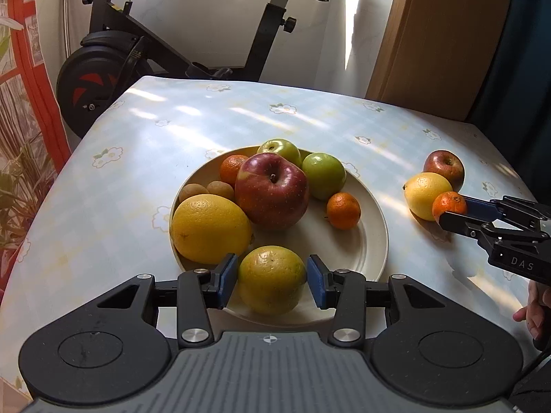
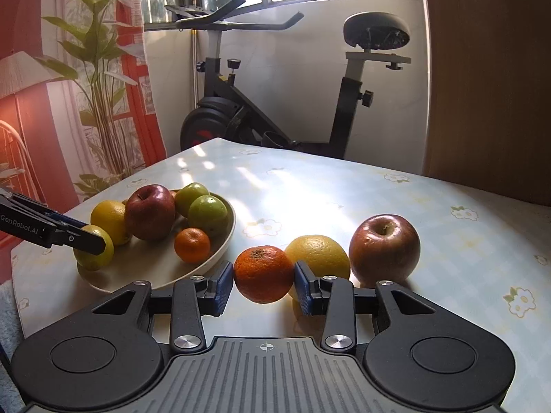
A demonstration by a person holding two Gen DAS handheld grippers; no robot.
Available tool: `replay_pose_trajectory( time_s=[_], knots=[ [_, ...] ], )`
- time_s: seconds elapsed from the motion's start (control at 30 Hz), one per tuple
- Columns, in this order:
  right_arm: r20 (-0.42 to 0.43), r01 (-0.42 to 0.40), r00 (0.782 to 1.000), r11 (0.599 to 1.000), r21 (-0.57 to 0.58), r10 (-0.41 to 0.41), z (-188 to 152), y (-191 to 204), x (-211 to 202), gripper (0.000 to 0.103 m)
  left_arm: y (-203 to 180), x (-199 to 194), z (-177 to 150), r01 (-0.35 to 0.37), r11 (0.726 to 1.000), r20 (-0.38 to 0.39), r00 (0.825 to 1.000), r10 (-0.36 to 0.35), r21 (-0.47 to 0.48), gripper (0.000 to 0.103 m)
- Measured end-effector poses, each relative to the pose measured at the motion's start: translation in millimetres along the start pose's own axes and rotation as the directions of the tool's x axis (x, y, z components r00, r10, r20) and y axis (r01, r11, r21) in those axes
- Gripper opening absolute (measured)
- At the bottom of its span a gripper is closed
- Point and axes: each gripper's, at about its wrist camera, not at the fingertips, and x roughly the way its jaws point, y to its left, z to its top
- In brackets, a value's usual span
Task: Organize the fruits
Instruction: 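Carry the lemon and tangerine into the cream plate and release both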
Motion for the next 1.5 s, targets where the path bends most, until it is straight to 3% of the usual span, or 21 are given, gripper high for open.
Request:
replay_pose_trajectory(
  time_s=[0.33, 0.6, 0.97, 1.5],
  knots=[
    [-0.061, -0.116, 0.993, 0.971, -0.21, 0.105, 38.0, 48.3, 51.1, 0.035, 7.5, 4.0, -4.6, -0.025, 1.0, 0.005, 1.0, 0.026, -0.015, 0.046],
    [-0.105, -0.159, 0.986, 0.938, -0.307, 0.133, 45.1, 74.0, 77.4, 0.035, 11.1, 7.0, -3.9, -0.025, 0.999, 0.0, 1.0, 0.025, -0.03, 0.047],
    [-0.118, -0.153, 0.986, 0.925, -0.347, 0.119, 47.0, 80.8, 85.6, 0.04, 11.2, 7.3, -3.7, -0.026, 0.999, -0.01, 1.0, 0.025, -0.046, 0.049],
    [-0.052, -0.114, 0.993, 0.963, -0.243, 0.104, 43.1, 56.2, 54.8, 0.044, 9.1, 2.5, -2.7, -0.044, 0.997, 0.0, 0.999, 0.044, -0.067, 0.05]
  ],
)
